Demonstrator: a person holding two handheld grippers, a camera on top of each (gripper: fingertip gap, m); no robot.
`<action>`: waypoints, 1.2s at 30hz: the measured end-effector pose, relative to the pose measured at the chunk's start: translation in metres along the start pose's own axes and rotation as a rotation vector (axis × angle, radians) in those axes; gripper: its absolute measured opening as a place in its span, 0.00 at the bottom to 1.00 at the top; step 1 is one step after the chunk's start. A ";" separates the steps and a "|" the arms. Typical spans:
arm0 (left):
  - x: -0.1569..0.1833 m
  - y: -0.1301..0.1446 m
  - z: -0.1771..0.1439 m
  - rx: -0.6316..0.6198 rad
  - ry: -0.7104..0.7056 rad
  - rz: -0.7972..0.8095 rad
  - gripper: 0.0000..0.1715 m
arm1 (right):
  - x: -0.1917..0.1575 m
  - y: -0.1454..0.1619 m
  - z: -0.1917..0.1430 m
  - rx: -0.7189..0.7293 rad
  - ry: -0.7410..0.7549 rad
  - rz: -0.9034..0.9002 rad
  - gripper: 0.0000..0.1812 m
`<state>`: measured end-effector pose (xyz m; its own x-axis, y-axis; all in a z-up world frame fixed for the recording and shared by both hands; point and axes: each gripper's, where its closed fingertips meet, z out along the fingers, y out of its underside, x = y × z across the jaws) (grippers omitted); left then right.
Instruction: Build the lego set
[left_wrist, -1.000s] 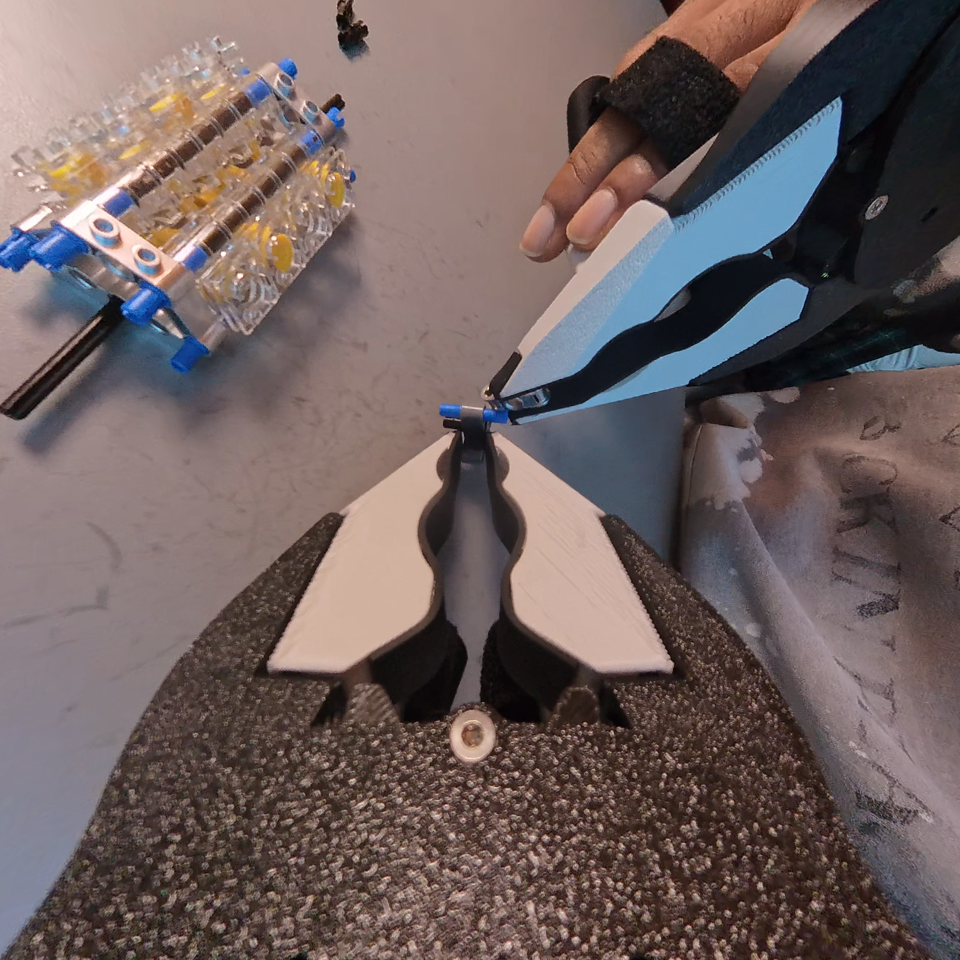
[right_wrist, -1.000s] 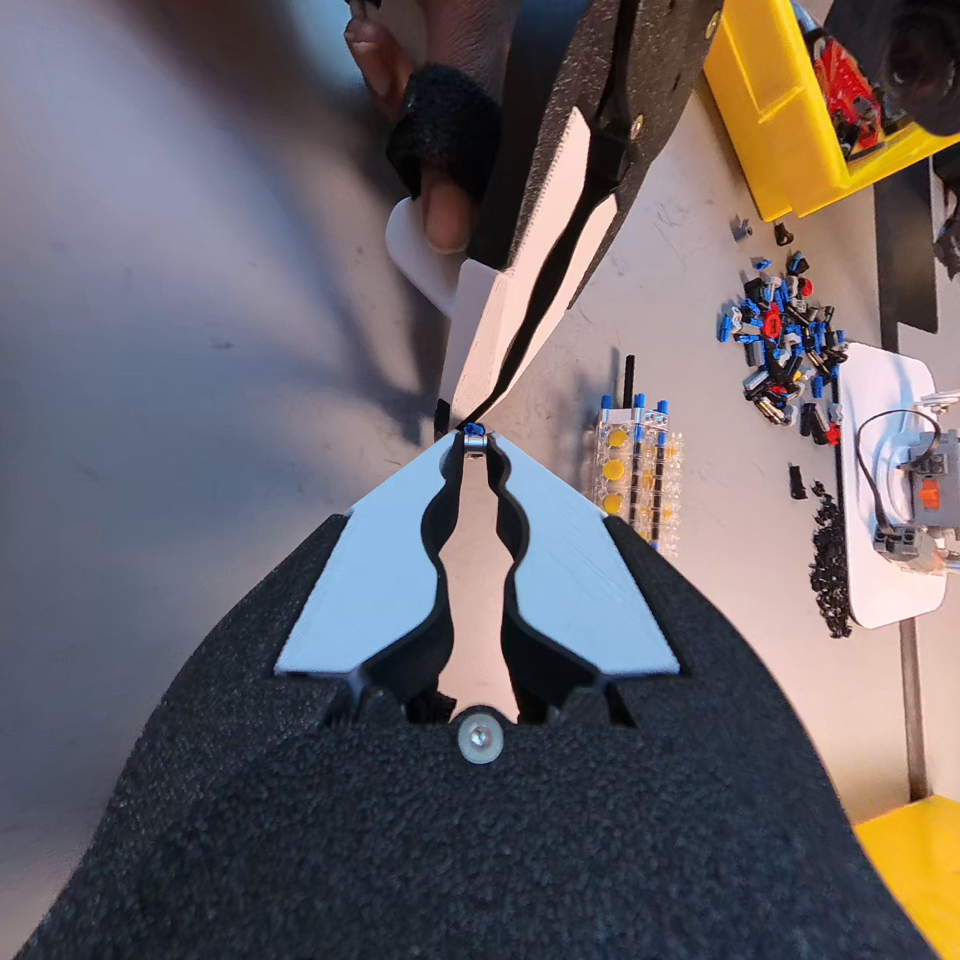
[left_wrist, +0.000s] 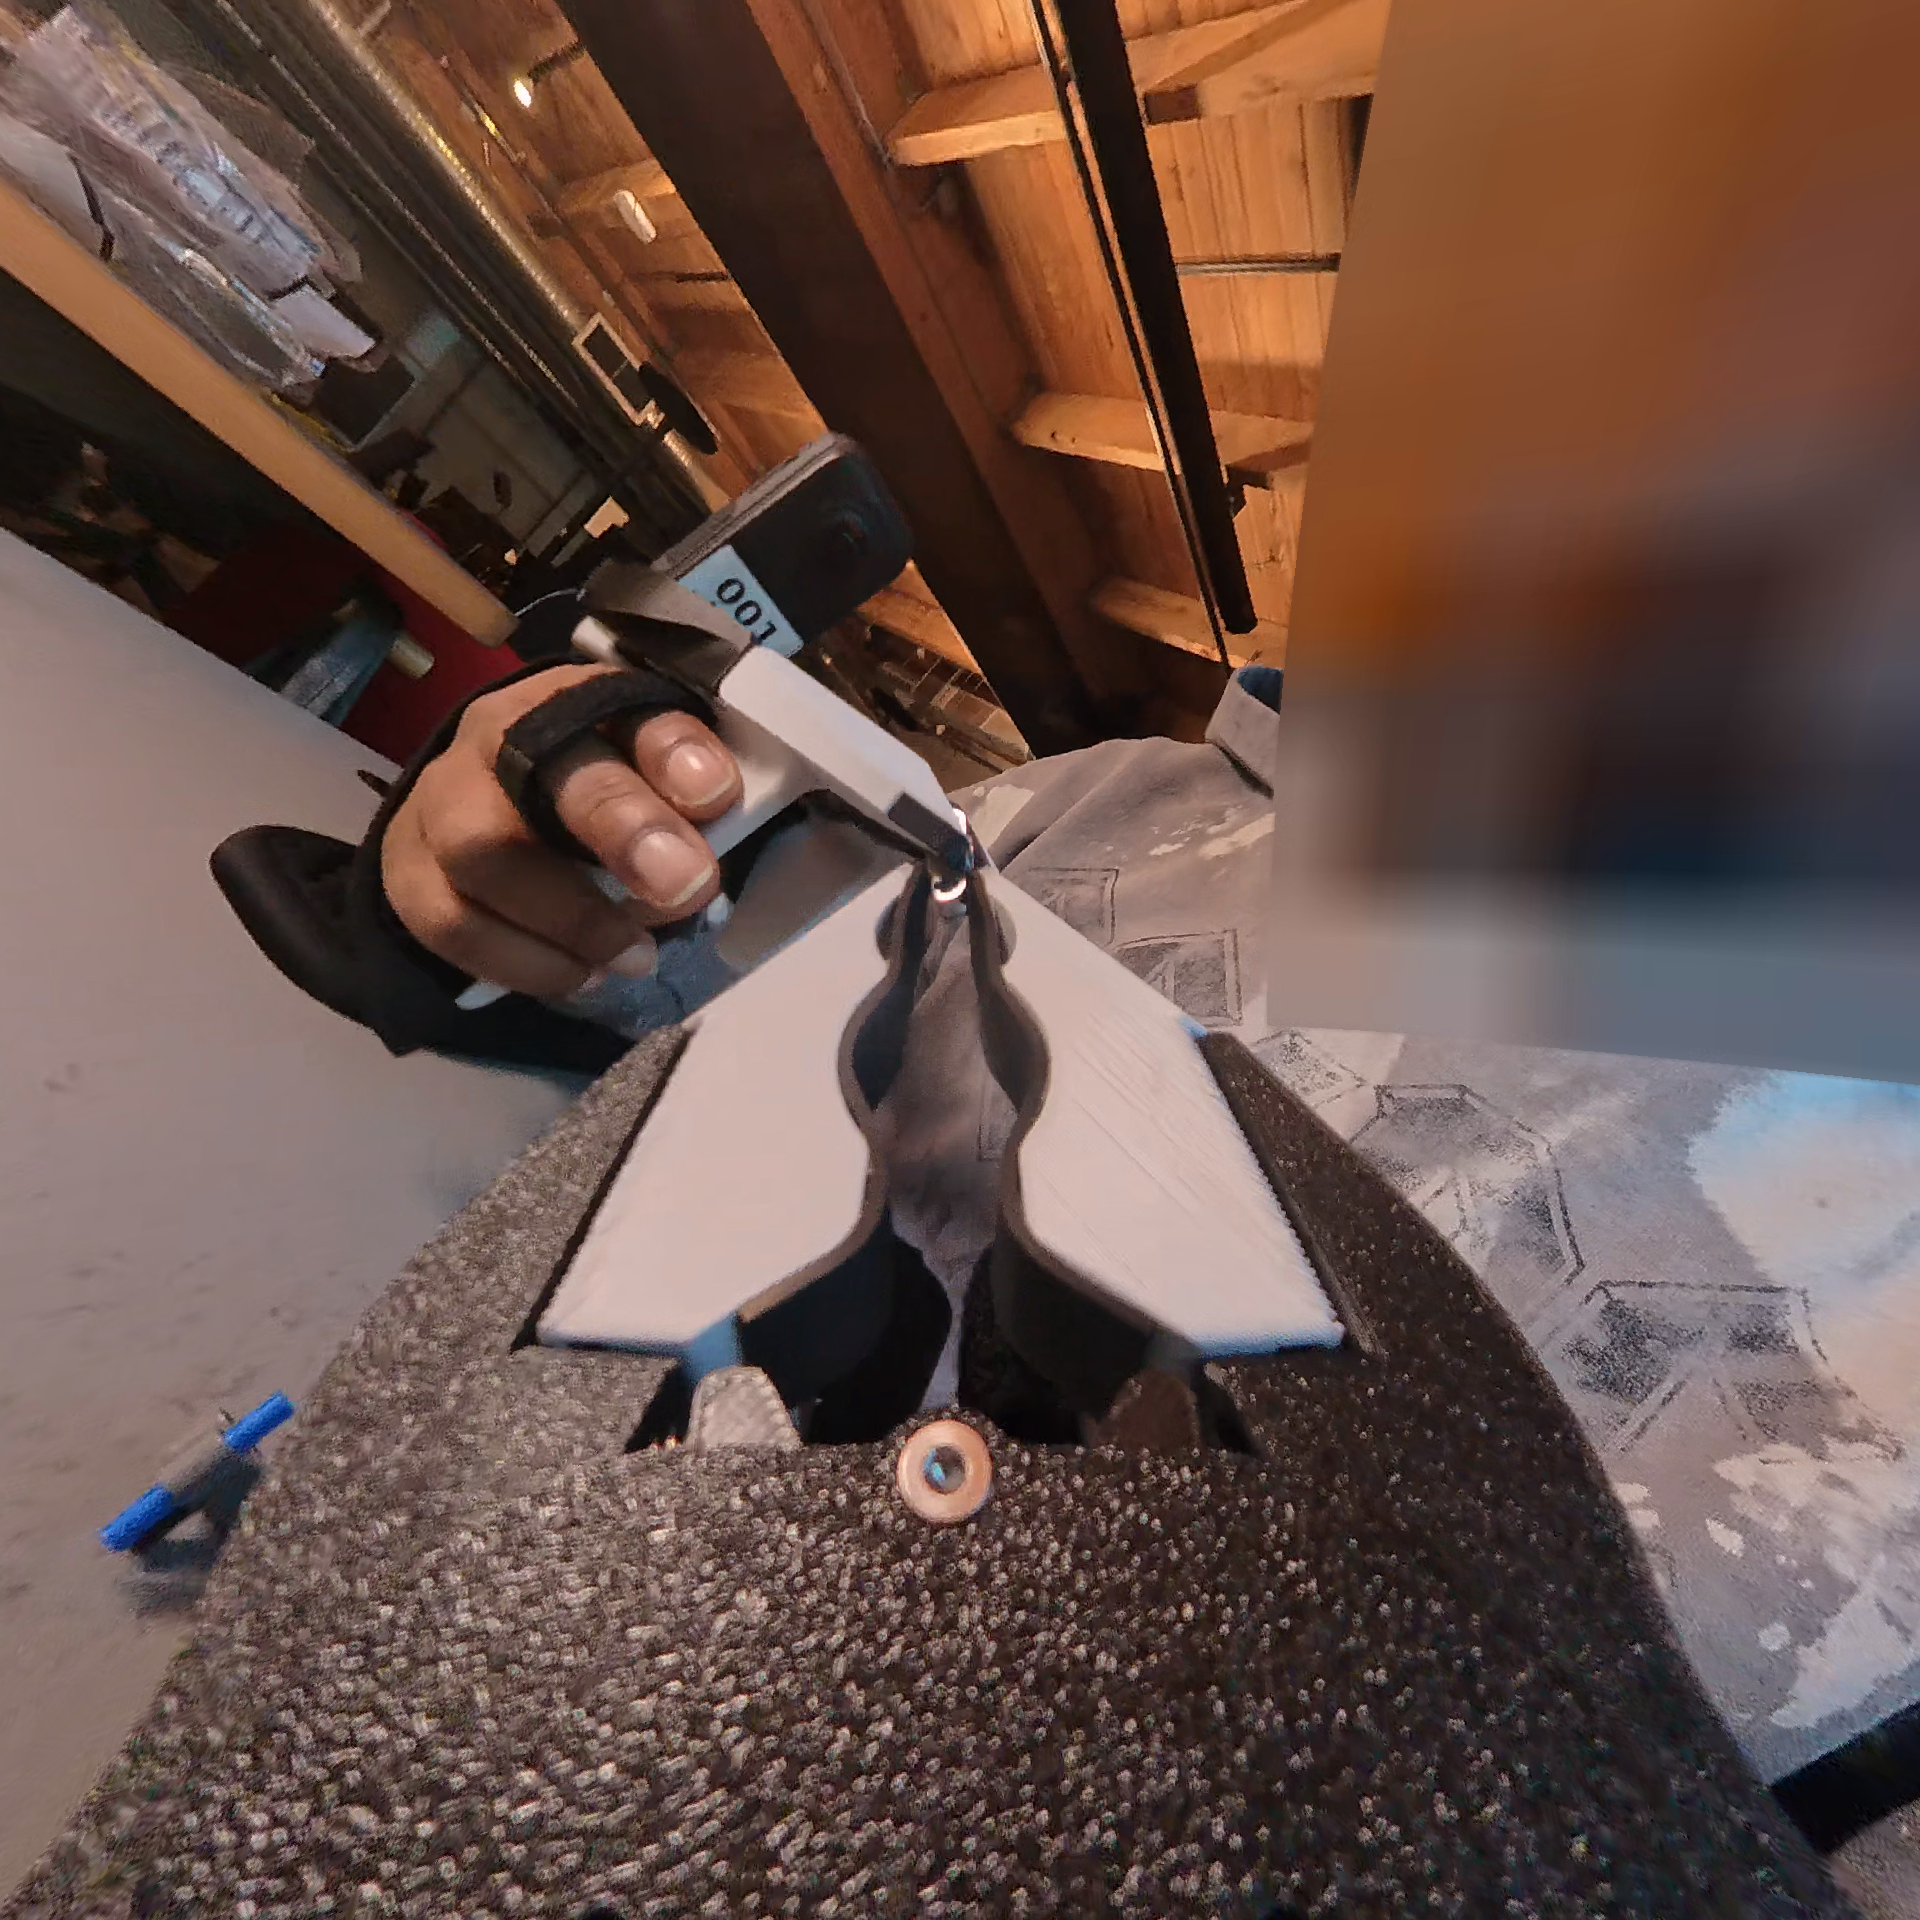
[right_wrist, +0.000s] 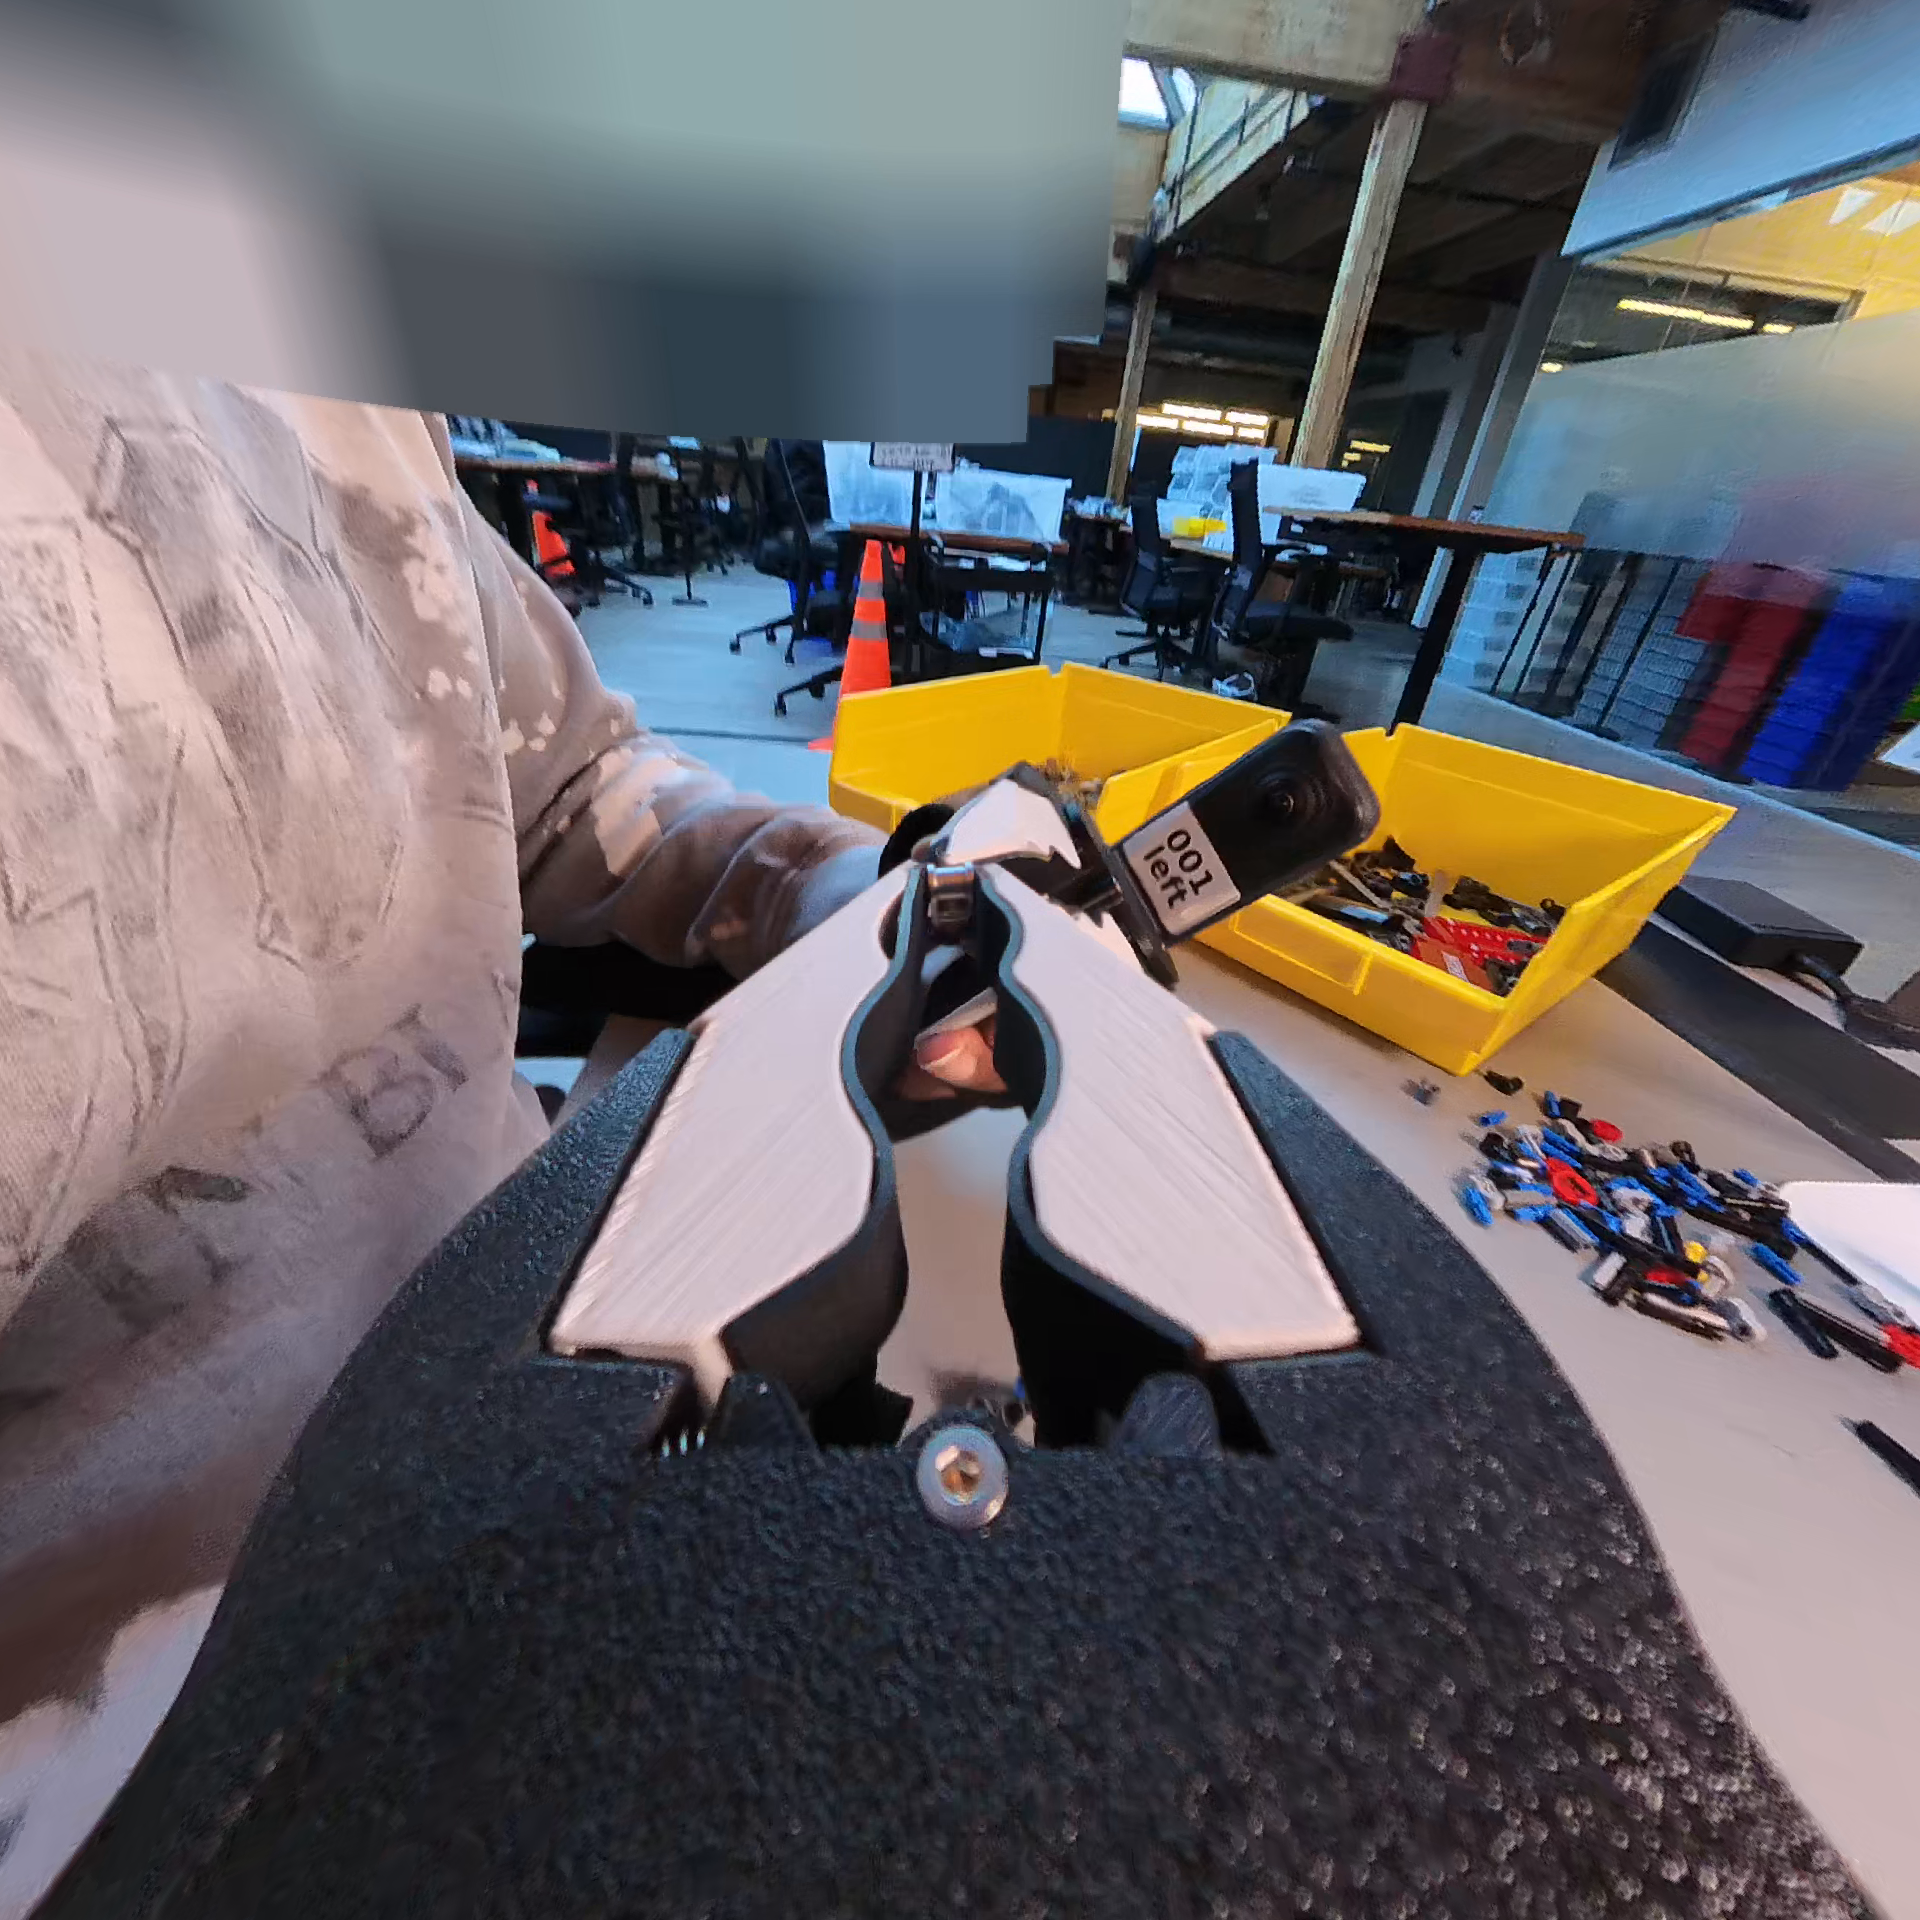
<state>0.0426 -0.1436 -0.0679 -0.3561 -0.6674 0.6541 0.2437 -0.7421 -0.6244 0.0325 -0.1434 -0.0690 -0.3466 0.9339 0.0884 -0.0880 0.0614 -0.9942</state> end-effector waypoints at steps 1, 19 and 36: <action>0.003 -0.003 0.000 0.025 0.018 0.014 0.03 | 0.001 -0.004 0.002 0.029 -0.003 0.022 0.04; 0.031 -0.011 0.009 0.144 0.229 0.014 0.03 | -0.010 -0.034 0.012 0.097 -0.099 -0.072 0.03; 0.041 -0.012 0.008 0.156 0.276 0.035 0.03 | -0.012 -0.037 0.017 0.087 -0.124 -0.100 0.03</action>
<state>0.0323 -0.1621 -0.0304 -0.5712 -0.6662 0.4795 0.3878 -0.7339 -0.5577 0.0240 -0.1630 -0.0322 -0.4439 0.8737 0.1988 -0.2061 0.1164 -0.9716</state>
